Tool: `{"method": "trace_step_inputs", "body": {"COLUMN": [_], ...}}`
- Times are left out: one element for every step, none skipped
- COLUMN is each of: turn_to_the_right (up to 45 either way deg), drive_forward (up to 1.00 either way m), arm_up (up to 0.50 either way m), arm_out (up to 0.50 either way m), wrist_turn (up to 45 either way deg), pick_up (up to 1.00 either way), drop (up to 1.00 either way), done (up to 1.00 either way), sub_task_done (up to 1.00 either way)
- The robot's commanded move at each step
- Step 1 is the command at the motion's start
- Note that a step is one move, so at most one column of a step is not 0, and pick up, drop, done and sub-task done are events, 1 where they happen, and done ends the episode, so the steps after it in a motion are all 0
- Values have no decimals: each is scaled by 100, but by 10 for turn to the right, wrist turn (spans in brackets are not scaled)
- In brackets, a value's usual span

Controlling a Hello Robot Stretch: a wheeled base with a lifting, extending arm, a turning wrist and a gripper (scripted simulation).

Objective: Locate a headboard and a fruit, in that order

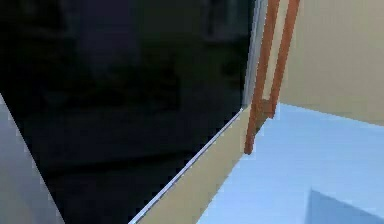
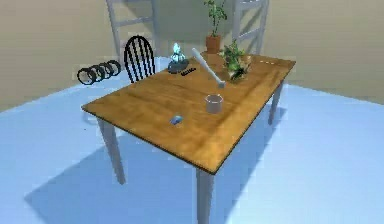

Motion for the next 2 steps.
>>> {"method": "trace_step_inputs", "body": {"turn_to_the_right": [330,0], "drive_forward": [0,100], "arm_up": [0,0], "arm_out": [0,0], "wrist_turn": [0,0], "pick_up": [0,0], "drop": [0,0], "done": [0,0], "sub_task_done": [0,0]}}
